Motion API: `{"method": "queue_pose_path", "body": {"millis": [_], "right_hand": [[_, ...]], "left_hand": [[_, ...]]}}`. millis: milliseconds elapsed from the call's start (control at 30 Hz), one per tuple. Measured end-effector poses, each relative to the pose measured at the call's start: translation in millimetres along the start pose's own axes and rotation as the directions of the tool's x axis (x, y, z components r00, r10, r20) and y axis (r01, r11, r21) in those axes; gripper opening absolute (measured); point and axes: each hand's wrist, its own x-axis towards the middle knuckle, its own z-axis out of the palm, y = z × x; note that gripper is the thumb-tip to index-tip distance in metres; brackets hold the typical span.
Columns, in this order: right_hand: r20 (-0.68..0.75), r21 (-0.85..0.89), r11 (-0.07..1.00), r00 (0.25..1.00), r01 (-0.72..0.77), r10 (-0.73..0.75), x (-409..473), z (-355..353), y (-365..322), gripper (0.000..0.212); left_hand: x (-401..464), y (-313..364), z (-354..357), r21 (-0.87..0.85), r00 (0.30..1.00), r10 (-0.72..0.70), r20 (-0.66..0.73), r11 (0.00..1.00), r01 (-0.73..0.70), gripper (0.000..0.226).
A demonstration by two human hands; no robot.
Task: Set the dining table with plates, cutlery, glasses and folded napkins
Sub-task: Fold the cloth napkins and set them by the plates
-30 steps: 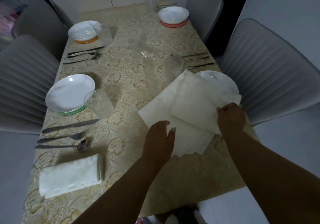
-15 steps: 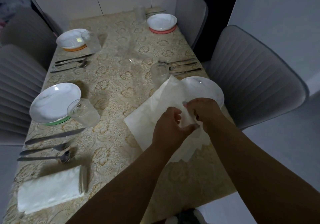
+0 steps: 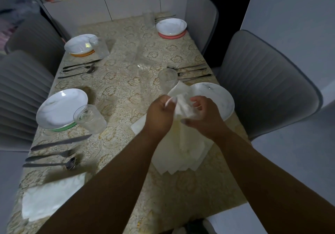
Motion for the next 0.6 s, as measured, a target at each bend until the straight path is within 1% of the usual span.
{"method": "queue_pose_path", "body": {"millis": [33,67,100,133,167,200,267,333,367,400,433,467,500,533,600], "right_hand": [[0.003,-0.054,0.998,1.000,0.020,-0.020,0.7,5.3,2.4,0.069],[-0.014,-0.069,0.997,1.000,0.027,-0.028,1.0,9.0,4.5,0.068],[-0.047,-0.056,0.998,0.998,0.027,-0.030,3.5,10.7,7.3,0.059],[-0.085,-0.040,0.999,0.996,0.029,-0.033,5.1,10.2,8.8,0.045],[-0.105,-0.030,0.999,0.994,0.015,-0.018,5.5,7.8,9.9,0.031],[-0.113,-0.032,0.999,0.994,-0.003,0.000,6.0,4.7,11.0,0.023],[-0.125,-0.030,0.998,0.991,-0.059,0.054,7.2,-2.0,11.3,0.022],[-0.113,0.005,0.991,0.985,-0.133,0.132,10.2,-7.7,5.1,0.024],[-0.104,0.033,0.986,0.981,-0.163,0.166,13.6,-9.3,0.1,0.026],[-0.099,0.102,0.977,0.975,-0.188,0.198,17.0,-11.8,-6.2,0.027],[-0.072,0.239,0.945,0.966,-0.224,0.247,20.1,-14.7,-14.7,0.026],[-0.027,0.404,0.878,0.956,-0.258,0.293,22.6,-18.4,-25.1,0.024],[0.027,0.531,0.800,0.950,-0.278,0.311,25.0,-21.7,-35.5,0.022],[0.065,0.596,0.754,0.953,-0.274,0.295,26.9,-23.9,-45.3,0.018],[0.103,0.650,0.725,0.972,-0.228,0.213,29.9,-26.4,-65.6,0.011]], "left_hand": [[3.7,7.1,-2.9,-0.018,1.000,-0.004,0.001,1.000,0.004,0.036],[6.9,14.9,-6.1,-0.055,1.000,-0.023,0.001,0.998,0.023,0.038],[10.6,21.6,-10.0,-0.108,0.999,-0.050,-0.005,0.993,0.049,0.039],[14.8,27.4,-15.2,-0.165,0.997,-0.075,-0.010,0.984,0.072,0.039],[20.0,29.7,-21.1,-0.217,0.996,-0.092,-0.017,0.972,0.086,0.037],[24.5,31.2,-27.1,-0.255,0.995,-0.100,-0.026,0.963,0.090,0.035],[32.0,30.7,-37.8,-0.297,0.992,-0.096,-0.076,0.952,0.069,0.034],[36.0,25.5,-44.7,-0.256,0.983,-0.094,-0.159,0.965,0.051,0.034],[36.8,21.5,-47.3,-0.233,0.980,-0.086,-0.178,0.972,0.044,0.033],[36.3,17.7,-49.1,-0.207,0.983,-0.076,-0.169,0.977,0.040,0.029],[35.5,13.3,-50.5,-0.170,0.988,-0.063,-0.138,0.985,0.039,0.024],[33.7,10.2,-51.8,-0.117,0.995,-0.049,-0.087,0.992,0.039,0.016],[32.0,8.0,-52.9,-0.060,0.999,-0.042,-0.027,0.997,0.040,0.013],[29.7,7.9,-53.5,-0.014,0.999,-0.040,0.036,0.999,0.040,0.026],[28.9,8.3,-52.1,0.062,0.987,-0.033,0.158,0.998,0.023,0.060]]}}
